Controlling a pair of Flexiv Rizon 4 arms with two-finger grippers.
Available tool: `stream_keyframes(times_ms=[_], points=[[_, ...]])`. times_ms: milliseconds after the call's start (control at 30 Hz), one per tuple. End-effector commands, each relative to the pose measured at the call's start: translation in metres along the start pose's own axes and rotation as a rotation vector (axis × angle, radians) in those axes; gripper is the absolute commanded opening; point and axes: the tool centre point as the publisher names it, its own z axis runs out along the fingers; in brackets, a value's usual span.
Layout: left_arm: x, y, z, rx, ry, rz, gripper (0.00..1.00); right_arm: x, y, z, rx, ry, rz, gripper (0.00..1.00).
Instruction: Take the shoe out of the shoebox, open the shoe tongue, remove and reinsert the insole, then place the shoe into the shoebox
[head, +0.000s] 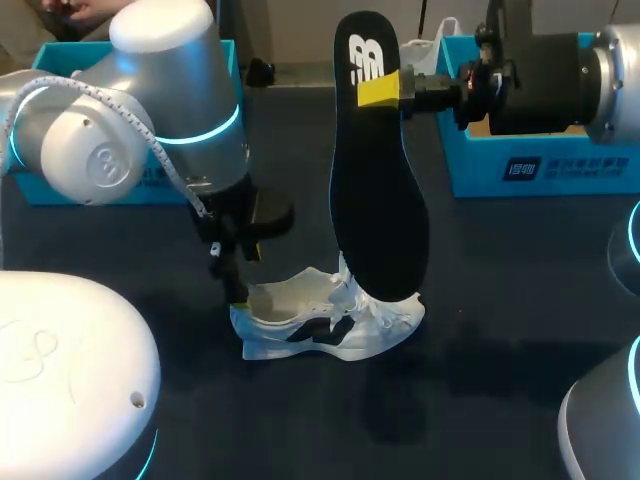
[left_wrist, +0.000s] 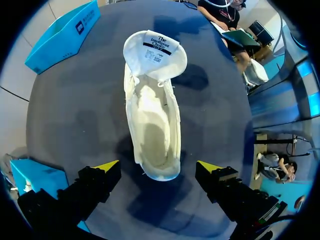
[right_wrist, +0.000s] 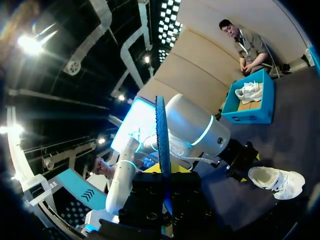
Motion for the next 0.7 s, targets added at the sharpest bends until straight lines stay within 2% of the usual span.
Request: stream_keyframes(times_ms=[33, 400, 567, 700], points=[[0.002, -0.005, 0.0, 0.0, -0.012, 0.001, 1.0, 0.0, 0.0, 0.003, -0.001, -0.003, 0.001, 0.0], [-0.011, -0.032, 0.003, 0.032, -0.034, 0.0, 1.0, 0.0, 0.0, 0.003, -0.001, -0.003, 0.001, 0.0], [-0.02, -0.043, 0.01, 0.041, -0.06, -0.007, 1.0, 0.0, 0.0, 0.003, -0.001, -0.003, 0.001, 0.0], [-0.026, -0.052, 0.016, 0.054, -0.041, -0.006, 1.0, 0.0, 0.0, 0.003, -0.001, -0.003, 0.001, 0.0]])
